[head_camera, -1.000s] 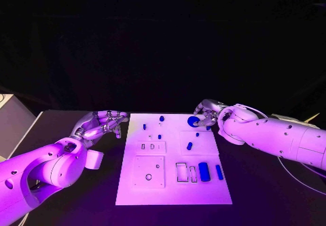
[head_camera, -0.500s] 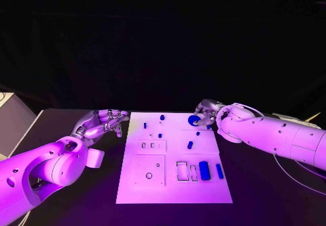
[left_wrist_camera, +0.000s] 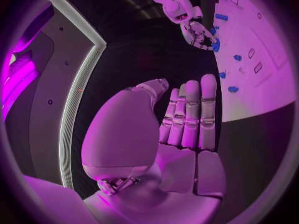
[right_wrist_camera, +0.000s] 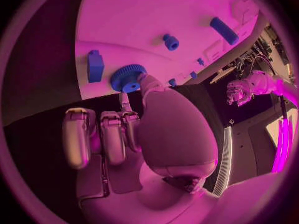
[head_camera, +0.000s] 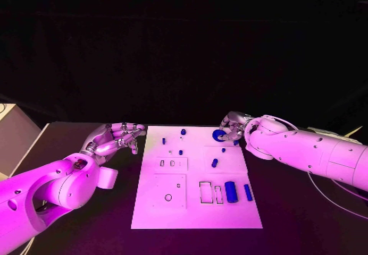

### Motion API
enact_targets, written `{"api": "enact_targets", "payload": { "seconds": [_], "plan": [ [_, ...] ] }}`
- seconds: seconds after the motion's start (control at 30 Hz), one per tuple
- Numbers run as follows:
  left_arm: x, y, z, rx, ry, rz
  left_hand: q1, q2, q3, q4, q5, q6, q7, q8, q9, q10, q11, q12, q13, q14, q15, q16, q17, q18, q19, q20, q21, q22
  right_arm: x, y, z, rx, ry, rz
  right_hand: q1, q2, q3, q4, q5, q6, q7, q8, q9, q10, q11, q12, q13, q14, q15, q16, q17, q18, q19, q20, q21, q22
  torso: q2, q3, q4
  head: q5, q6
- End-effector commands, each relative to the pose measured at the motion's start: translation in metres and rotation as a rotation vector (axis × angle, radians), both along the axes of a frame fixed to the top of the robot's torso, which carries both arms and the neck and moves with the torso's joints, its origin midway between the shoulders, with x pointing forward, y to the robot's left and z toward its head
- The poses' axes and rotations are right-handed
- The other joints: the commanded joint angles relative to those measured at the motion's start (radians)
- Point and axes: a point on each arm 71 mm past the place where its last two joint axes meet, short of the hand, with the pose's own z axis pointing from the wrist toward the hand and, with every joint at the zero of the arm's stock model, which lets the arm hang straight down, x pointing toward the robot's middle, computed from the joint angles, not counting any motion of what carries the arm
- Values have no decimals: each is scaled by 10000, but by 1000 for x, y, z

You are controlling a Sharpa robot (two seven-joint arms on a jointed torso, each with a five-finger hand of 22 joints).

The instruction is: Assemble the parts on the task board

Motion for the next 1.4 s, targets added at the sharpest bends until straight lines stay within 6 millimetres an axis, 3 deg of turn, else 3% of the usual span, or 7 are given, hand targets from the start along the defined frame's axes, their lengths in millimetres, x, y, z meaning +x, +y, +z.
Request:
{"api": "enact_targets", "payload": {
  "seconds": [0.03,0.17,0.4,0.73,1.13,1.33,1.4],
  "plan": [
    [-1,-2,1,-103,-60,-173,-68,10,37,-2,-33,-55,-11,-18,14,-66,-29,-5,6,-50,11,58,-12,68,-69,17,34,7,-2,1,-9,-113,524,125,-58,68,258,-13,315,165,7,70,-17,664,-11,66,2248,1043,40,43,2627,-132,606,69,57,1272,-1,-2,-2,-3,7],
    [-1,-2,1,-101,-63,-170,-68,10,37,-2,-33,-55,-11,-18,14,-66,-29,-5,6,-50,11,58,-12,68,-69,17,34,7,-4,3,-6,2,194,297,-27,168,833,-56,602,463,-84,218,-13,726,-90,107,2305,1043,-23,43,2627,-136,602,33,82,1311,-2,-5,1,-1,11],
    [-1,-2,1,-100,-65,-169,-68,10,37,-2,-33,-55,-11,-18,14,-66,-29,-5,6,-50,11,58,-12,68,-69,17,34,7,-8,13,4,-20,-1214,784,-50,172,1744,-238,471,928,-302,540,60,876,-285,212,2439,1043,-211,43,2627,-147,610,-132,125,1377,0,-15,10,-14,53],
    [-1,-1,1,-97,-64,-171,-68,10,37,-2,-33,-55,-11,-18,14,-66,-29,-5,6,-50,11,58,-12,68,-69,17,34,7,-19,34,15,131,-2599,1468,-184,103,1977,-321,402,1023,-367,659,101,917,-344,240,2476,1043,-275,43,2627,-158,625,-192,159,1427,-1,-27,18,13,113],
    [-2,-3,2,-115,-61,-234,-79,10,46,-7,-33,-75,-5,-22,37,-89,-24,-4,8,-56,15,69,-21,67,-95,22,73,30,-28,102,16,393,-2744,2763,-319,-20,2076,-373,273,983,-374,682,104,900,-356,224,2458,1043,-299,43,2627,-161,629,-222,167,1442,7,-39,22,110,171],
    [-3,-5,2,-135,-53,-296,-79,10,46,-7,-33,-75,-5,-22,37,-89,-24,-4,8,-56,15,69,-21,67,-95,22,73,30,-22,121,10,361,-2437,2901,-334,-49,2103,-396,247,958,-372,677,100,899,-357,223,2457,1043,-298,43,2627,-161,629,-225,166,1443,27,-48,80,83,169],
    [-3,-5,2,-136,-51,-303,-79,10,46,-7,-33,-75,-5,-22,37,-89,-24,-4,8,-56,15,69,-21,67,-95,22,73,30,-21,124,9,320,-2342,2913,-366,-85,2123,-412,209,935,-363,673,97,891,-352,216,2449,1043,-293,43,2627,-162,629,-225,168,1446,22,-40,54,107,163]
  ]
}}
